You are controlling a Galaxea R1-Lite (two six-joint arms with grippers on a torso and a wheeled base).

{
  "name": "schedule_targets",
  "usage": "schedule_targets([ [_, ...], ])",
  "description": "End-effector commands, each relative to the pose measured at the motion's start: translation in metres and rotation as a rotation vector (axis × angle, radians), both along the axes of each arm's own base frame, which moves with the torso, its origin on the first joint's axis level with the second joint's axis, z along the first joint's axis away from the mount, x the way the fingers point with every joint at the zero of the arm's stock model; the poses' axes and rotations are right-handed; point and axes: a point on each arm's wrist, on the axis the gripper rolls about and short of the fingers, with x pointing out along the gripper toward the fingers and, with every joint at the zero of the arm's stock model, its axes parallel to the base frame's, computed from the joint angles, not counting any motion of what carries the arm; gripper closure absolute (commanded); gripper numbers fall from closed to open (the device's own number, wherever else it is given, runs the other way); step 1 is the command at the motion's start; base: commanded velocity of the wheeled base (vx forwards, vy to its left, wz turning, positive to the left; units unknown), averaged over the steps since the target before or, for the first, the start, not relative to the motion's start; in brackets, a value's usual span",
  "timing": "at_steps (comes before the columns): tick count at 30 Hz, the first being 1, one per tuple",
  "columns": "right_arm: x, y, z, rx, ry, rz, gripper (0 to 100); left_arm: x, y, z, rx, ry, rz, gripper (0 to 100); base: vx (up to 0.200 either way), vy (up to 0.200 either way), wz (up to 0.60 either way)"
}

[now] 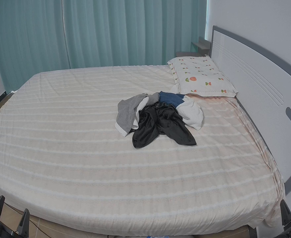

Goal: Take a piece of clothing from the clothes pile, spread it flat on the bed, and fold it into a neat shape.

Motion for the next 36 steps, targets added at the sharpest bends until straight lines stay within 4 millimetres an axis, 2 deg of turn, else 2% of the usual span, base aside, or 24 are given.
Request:
schedule_targets([
  [1,0.0,0.0,-0.005,-0.003,0.0,0.001,0,0.001,0.0,-0.005,-0.001,0.008,0.0,0,0.0,0.0,0.0],
  [13,-0.001,0.0,-0.001,-0.013,-0.015,0.019,0,0.001,0.0,-0.005,-0.001,0.008,0.0,0,0.0,0.0,0.0],
  [14,-0.004,0.001,0.012,-0.001,-0.053,0.039,0,0.001,0.0,-0.005,-0.001,0.008,0.0,0,0.0,0.0,0.0],
  [15,-0.008,0.001,0.039,0.016,-0.118,0.05,0,0.001,0.0,-0.005,-0.001,0.006,0.0,0,0.0,0.0,0.0],
  [17,-0.009,0.001,0.044,0.019,-0.126,0.051,0,0.001,0.0,-0.005,-0.001,0.006,0.0,0,0.0,0.0,0.0],
  [18,-0.007,0.001,0.088,0.04,-0.134,0.068,0,0.001,0.0,-0.005,-0.001,0.006,0.0,0,0.0,0.0,0.0],
  [20,0.01,0.002,0.097,0.001,-0.044,0.072,0,0.001,0.0,-0.005,0.001,0.006,-0.001,0,0.0,0.0,0.0],
  [24,0.053,0.003,0.086,0.009,0.206,0.099,0,0.001,0.0,-0.005,0.001,0.006,-0.001,0,0.0,0.0,0.0],
  [27,0.085,0.006,0.087,0.042,0.309,0.152,0,0.001,0.0,-0.005,0.001,0.006,-0.001,0,0.0,0.0,0.0],
  [29,0.115,0.012,0.091,0.077,0.35,0.184,0,0.001,0.0,-0.005,0.001,0.006,-0.001,0,0.0,0.0,0.0],
  [30,0.12,0.013,0.092,0.084,0.356,0.186,0,0.001,0.0,-0.005,0.001,0.006,-0.001,0,0.0,0.0,0.0],
  [31,0.15,0.021,0.092,0.123,0.393,0.206,0,0.001,0.0,-0.005,0.001,0.006,-0.001,0,0.0,0.0,0.0],
  [36,0.234,0.047,0.072,0.172,0.473,0.182,0,0.001,0.0,-0.005,0.001,0.006,-0.001,0,0.0,0.0,0.0],
])
